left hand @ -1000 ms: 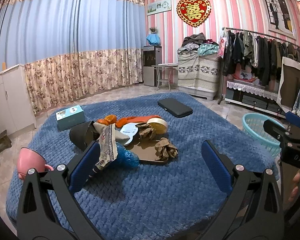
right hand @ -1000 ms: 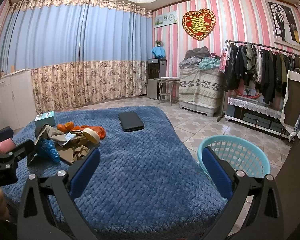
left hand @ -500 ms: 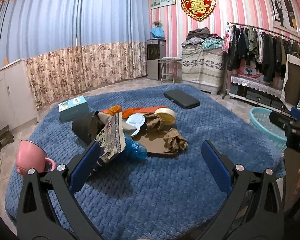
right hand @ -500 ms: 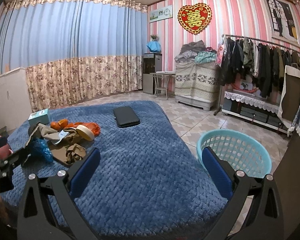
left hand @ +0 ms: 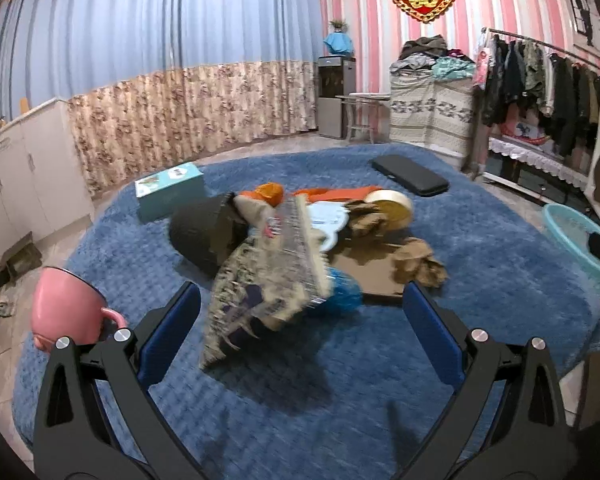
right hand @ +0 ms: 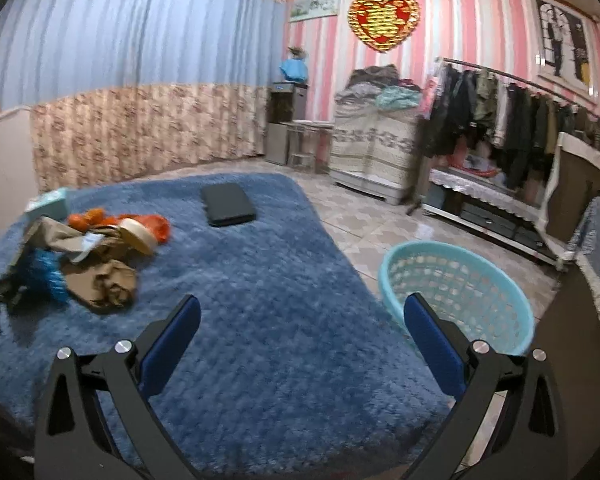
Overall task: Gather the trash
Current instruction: 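Grasp the printed snack wrapper from the pile with the left tool, then grasp crumpled brown paper with the right tool while the left tool holds the wrapper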
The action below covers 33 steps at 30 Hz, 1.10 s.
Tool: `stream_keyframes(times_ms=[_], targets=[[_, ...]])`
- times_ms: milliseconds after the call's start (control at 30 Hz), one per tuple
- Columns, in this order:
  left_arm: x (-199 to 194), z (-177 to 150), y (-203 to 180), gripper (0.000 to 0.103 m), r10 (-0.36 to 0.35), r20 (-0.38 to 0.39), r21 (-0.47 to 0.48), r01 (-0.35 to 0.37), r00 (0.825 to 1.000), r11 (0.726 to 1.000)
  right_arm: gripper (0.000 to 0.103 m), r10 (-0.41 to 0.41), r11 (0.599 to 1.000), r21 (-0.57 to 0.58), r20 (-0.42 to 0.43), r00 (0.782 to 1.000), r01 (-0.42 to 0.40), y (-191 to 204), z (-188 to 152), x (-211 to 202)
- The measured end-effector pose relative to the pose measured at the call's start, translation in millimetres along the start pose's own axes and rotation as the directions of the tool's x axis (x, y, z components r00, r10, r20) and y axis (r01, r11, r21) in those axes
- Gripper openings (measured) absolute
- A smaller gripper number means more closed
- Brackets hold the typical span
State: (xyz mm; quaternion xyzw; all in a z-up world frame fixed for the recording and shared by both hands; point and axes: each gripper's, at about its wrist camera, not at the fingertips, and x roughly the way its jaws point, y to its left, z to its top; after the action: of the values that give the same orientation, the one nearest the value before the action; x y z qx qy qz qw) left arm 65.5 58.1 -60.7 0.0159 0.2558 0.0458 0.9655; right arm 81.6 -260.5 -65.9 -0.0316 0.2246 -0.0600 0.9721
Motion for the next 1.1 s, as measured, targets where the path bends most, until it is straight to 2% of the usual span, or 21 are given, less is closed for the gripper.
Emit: stream_keyframes(times_ms=[67, 167, 300, 367, 500, 567, 767, 867, 1100], targets=[[7.0, 0.4, 7.0, 0.098, 0.028, 0.004, 0.002, -0.028, 1.0, 1.0, 0.099, -0.061, 0.998, 0.011, -0.005, 0.998, 0.061, -1.6, -0.7, 4.1], [16.0, 1.4, 18.8, 0.098, 0.03, -0.002, -0.008, -0.03, 1.0, 1.0, 0.099, -0.119, 0.992, 0.029, -0.028, 0.992, 0.12, -5.7, -2.7, 9.4], [28.3, 0.8, 29.9, 0.096, 0.008, -0.015, -0.011, -0.008, 1.0, 1.0, 0.099, -0.068, 0.993, 0.089, -0.108, 0.992, 0.078, -13.2, -5.8, 20.9], [32.4, 0.6, 32.6, 0.075, -0.039, -0.029, -0.003, 0.039, 0.999, 0.999, 0.099, -0.05, 0.994, 0.094, -0.116, 0.992, 0.061, -12.8, -6.6, 22.2], [31.5, 3.1, 34.5, 0.052, -0.103, -0.035, 0.008, 0.103, 0.994, 0.995, 0.099, -0.037, 0.995, 0.083, -0.124, 0.992, 0.047, -4.1, -7.9, 26.9], [28.8, 5.6, 38.1, 0.029, -0.125, -0.034, 0.017, 0.126, 0.992, 0.992, 0.099, -0.018, 0.996, 0.085, -0.135, 0.991, 0.03, -0.6, -7.2, 29.5], [19.0, 12.2, 60.1, 0.004, -0.121, -0.033, 0.01, 0.122, 0.992, 0.993, 0.099, 0.039, 0.997, 0.07, -0.13, 0.991, -0.03, 18.0, 4.3, 30.8], [13.9, 20.1, 74.8, 0.001, -0.106, -0.024, -0.013, 0.106, 0.994, 0.994, 0.099, 0.065, 0.997, 0.041, -0.125, 0.99, -0.06, 37.8, 11.1, 32.2], [-2.8, 35.7, 106.2, 0.001, -0.08, 0.02, -0.07, 0.081, 0.997, 0.994, 0.099, 0.151, 0.988, -0.017, -0.166, 0.974, -0.156, 89.3, 11.8, 47.5]])
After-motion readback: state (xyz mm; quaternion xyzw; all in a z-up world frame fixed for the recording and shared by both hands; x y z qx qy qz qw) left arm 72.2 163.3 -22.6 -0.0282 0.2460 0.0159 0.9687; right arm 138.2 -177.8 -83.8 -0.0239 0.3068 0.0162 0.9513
